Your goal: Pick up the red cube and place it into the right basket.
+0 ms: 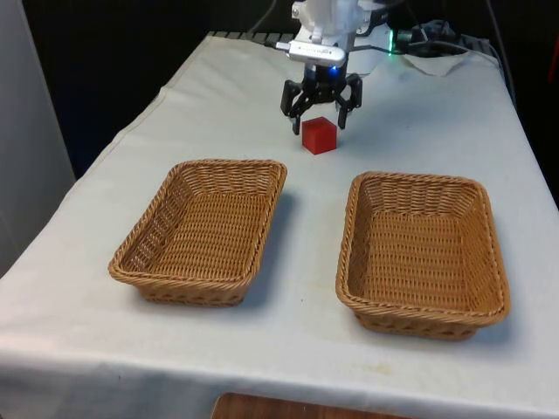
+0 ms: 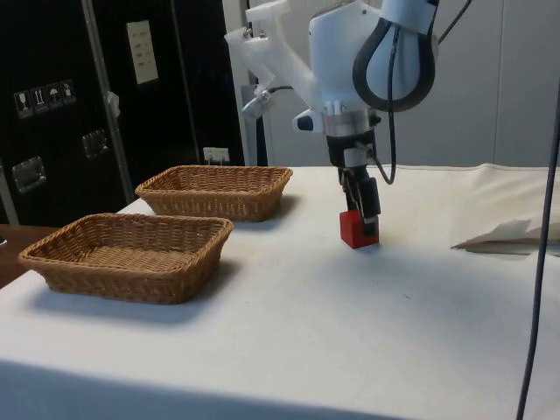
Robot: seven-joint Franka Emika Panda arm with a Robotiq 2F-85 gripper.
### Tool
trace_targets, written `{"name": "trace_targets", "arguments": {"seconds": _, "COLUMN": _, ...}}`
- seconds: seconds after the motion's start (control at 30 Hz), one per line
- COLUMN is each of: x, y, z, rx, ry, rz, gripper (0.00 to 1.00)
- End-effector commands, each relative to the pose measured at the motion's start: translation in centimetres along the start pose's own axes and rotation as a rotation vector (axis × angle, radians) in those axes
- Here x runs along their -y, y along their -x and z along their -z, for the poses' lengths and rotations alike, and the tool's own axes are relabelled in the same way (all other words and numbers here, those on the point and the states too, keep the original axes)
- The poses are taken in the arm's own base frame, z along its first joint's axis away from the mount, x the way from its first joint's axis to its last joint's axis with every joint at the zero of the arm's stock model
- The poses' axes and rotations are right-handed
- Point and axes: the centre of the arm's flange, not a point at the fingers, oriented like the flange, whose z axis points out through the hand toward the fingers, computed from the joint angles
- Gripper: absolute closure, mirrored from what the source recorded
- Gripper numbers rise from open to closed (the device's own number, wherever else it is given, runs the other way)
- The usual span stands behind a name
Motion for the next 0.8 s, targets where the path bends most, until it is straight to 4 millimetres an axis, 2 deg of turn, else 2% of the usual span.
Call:
{"name": "trace_targets", "arguments": {"seconds": 0.0, "x": 0.1, "y": 0.0, "z": -0.2, "rx": -0.010, "ry": 0.001, "rz": 0.001, "gripper": 0.00}}
{"name": "trace_targets", "arguments": {"seconds": 0.37, "x": 0.0, "y": 0.0, "z": -1.4, "rx": -0.005, "ry": 0.023, "rz": 0.003, "gripper": 0.00}}
{"name": "trace_targets", "arguments": {"seconds": 0.77, "x": -0.3, "y": 0.1, "z": -1.1, "rx": -0.016, "ry": 0.026, "rz": -0.003, "gripper": 0.00}}
